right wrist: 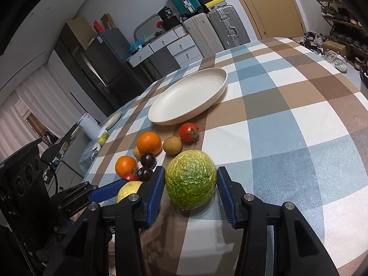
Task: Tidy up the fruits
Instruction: 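Carry both fruits onto the white plate and open both grippers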
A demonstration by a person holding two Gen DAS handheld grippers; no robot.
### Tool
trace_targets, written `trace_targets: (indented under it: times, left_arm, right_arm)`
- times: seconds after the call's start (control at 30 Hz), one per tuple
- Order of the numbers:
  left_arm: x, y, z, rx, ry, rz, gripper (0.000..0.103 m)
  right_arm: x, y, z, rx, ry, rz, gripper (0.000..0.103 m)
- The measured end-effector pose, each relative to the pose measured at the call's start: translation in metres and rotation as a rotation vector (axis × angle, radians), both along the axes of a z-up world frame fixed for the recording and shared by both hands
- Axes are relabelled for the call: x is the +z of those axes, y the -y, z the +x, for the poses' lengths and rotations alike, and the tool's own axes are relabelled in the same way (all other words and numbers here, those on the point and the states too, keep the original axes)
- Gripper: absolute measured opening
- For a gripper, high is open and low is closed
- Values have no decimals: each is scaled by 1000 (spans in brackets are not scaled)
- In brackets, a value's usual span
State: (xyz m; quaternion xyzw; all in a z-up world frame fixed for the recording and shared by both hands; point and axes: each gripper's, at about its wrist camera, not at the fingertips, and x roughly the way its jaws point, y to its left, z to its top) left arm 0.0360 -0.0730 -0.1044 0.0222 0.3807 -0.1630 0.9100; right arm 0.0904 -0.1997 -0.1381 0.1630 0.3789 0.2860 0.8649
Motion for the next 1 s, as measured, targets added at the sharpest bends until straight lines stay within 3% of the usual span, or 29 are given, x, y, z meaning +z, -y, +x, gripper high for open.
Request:
trace_targets:
  times: [0.73, 1.0]
  left_arm:
    - [36, -37, 8, 64, 51, -94, 45]
    - [71, -70, 37, 120, 108, -99, 45]
  right_arm:
    - [4, -2, 2, 17, 8, -1, 47]
    - [35, -7, 16, 54, 72, 18, 47]
